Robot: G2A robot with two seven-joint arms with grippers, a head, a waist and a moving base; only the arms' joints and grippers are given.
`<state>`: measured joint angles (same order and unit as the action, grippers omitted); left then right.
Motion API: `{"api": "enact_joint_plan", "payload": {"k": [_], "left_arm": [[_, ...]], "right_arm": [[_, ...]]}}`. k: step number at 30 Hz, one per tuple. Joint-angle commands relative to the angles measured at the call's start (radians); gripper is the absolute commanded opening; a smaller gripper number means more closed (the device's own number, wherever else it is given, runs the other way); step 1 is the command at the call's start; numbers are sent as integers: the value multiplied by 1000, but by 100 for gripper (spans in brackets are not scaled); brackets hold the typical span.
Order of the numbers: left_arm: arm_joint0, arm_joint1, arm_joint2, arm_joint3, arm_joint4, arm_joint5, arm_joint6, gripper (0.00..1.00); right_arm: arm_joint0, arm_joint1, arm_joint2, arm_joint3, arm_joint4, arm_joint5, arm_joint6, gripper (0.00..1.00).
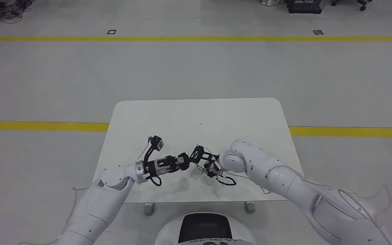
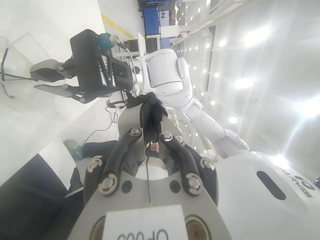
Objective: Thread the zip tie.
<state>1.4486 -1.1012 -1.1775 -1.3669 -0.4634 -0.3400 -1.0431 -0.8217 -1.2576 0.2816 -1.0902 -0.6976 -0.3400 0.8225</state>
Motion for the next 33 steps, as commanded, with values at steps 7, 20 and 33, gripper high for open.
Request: {"api": "enact_joint_plan", "payload": {"k": [7,20,33], "left_arm": [[0,0,0,0,0,0,0,0],[0,0,0,0,0,0,0,0],[0,0,0,0,0,0,0,0]], "right_arm": [[31,-7,-60,9,32,0,16,15],[60,-15,-112,15,71,0,51,19],[53,-39,-112,55,7,0,-30,9]]}}
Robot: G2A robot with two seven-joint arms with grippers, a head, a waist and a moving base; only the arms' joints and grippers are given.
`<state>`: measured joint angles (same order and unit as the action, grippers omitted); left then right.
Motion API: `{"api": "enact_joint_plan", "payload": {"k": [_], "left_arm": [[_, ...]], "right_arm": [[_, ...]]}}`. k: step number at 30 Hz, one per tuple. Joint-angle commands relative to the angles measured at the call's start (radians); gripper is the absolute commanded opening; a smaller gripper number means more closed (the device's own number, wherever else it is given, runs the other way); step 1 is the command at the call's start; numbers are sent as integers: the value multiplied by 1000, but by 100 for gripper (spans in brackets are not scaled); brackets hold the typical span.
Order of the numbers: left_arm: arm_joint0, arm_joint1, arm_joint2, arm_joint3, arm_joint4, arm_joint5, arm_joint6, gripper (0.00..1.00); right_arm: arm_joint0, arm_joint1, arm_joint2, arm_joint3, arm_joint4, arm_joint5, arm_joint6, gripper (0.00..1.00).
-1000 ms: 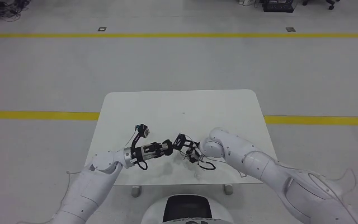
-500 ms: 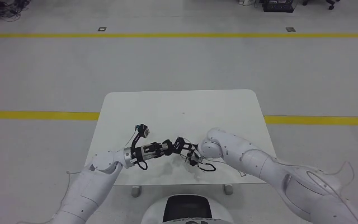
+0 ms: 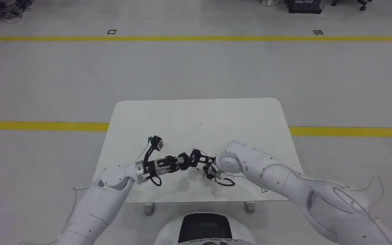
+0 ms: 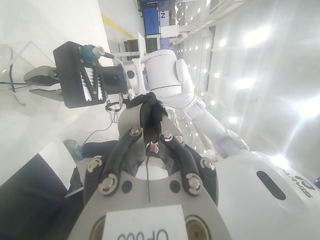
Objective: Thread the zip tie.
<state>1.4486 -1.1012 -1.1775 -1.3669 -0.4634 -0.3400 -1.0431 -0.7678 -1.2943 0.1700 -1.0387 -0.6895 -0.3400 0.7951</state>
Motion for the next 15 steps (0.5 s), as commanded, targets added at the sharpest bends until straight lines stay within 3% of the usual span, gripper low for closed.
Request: {"api": "enact_joint_plan", "payload": {"k": [1,15], "left_arm": [[0,0,0,0,0,0,0,0],[0,0,0,0,0,0,0,0]], "right_arm": [[-1,-5,0,8,-4,0,-7,9],[-8,-49,0,76,-24,0,-20,14]]}}
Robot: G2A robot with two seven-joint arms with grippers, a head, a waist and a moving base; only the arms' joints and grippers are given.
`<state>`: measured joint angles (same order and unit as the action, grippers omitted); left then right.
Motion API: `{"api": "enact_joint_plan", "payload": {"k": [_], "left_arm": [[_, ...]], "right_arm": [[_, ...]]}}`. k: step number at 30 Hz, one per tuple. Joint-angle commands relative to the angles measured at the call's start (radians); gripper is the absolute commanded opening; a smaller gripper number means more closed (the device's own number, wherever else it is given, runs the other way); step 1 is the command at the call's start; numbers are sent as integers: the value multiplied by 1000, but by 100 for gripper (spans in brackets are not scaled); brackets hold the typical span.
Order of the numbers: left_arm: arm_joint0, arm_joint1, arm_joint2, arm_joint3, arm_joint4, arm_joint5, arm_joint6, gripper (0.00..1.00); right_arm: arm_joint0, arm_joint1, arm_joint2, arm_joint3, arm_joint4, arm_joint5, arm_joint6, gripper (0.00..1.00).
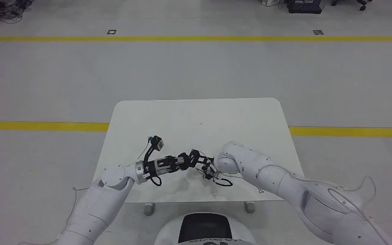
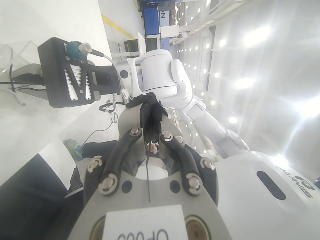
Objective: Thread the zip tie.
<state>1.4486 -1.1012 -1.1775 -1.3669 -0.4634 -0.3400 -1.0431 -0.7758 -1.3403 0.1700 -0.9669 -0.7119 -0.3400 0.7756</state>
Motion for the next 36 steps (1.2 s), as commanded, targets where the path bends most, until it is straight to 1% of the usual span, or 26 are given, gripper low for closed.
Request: {"api": "enact_joint_plan", "payload": {"k": [1,2,5,16,19,20,22,24,29,36], "left_arm": [[0,0,0,0,0,0,0,0],[0,0,0,0,0,0,0,0],[0,0,0,0,0,0,0,0],[0,0,0,0,0,0,0,0],[0,0,0,0,0,0,0,0],[0,0,0,0,0,0,0,0],[0,0,0,0,0,0,0,0],[0,0,0,0,0,0,0,0],[0,0,0,0,0,0,0,0],[0,0,0,0,0,0,0,0]], "right_arm": [[0,-6,0,8,-2,0,0,14],[0,-8,0,11,-3,0,-1,16],[0,-15,0,19,-10,0,-2,18],[-2,-32,0,36,-28,0,12,19],[-3,-35,0,42,-31,0,16,17],[-3,-36,0,46,-31,0,16,15],[-2,-38,0,52,-29,0,14,9],[-1,-39,0,58,-29,0,8,0],[-1,-37,0,60,-32,0,-8,0],[-1,-21,0,39,-35,0,-28,0]]}}
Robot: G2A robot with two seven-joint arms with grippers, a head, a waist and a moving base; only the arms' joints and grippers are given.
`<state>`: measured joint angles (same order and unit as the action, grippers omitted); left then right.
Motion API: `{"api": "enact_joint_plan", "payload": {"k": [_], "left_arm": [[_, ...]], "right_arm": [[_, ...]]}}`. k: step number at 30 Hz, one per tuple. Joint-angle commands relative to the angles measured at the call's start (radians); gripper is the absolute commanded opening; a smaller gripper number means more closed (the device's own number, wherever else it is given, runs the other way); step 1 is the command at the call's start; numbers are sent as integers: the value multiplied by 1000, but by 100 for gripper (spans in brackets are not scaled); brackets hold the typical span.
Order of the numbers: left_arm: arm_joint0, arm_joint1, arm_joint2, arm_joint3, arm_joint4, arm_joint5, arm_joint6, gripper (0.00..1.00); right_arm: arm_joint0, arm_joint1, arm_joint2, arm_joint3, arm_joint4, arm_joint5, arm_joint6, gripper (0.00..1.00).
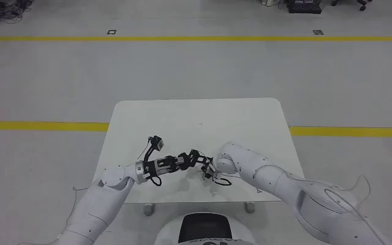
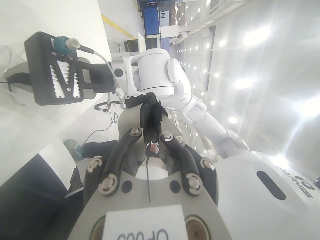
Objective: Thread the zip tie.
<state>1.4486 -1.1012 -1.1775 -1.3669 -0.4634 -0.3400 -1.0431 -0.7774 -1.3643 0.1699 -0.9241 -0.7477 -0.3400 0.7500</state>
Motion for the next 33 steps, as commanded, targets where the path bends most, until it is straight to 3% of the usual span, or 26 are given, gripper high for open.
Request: {"api": "enact_joint_plan", "payload": {"k": [1,7,13,27,33], "left_arm": [[0,0,0,0,0,0,0,0],[0,0,0,0,0,0,0,0],[0,0,0,0,0,0,0,0],[0,0,0,0,0,0,0,0],[0,0,0,0,0,0,0,0]], "right_arm": [[1,8,0,-11,1,0,-8,0],[3,44,0,-58,14,0,-39,0],[0,99,7,-125,20,0,-77,0],[-76,263,100,-303,67,0,-261,0],[-78,269,103,-311,70,0,-269,0]]}}
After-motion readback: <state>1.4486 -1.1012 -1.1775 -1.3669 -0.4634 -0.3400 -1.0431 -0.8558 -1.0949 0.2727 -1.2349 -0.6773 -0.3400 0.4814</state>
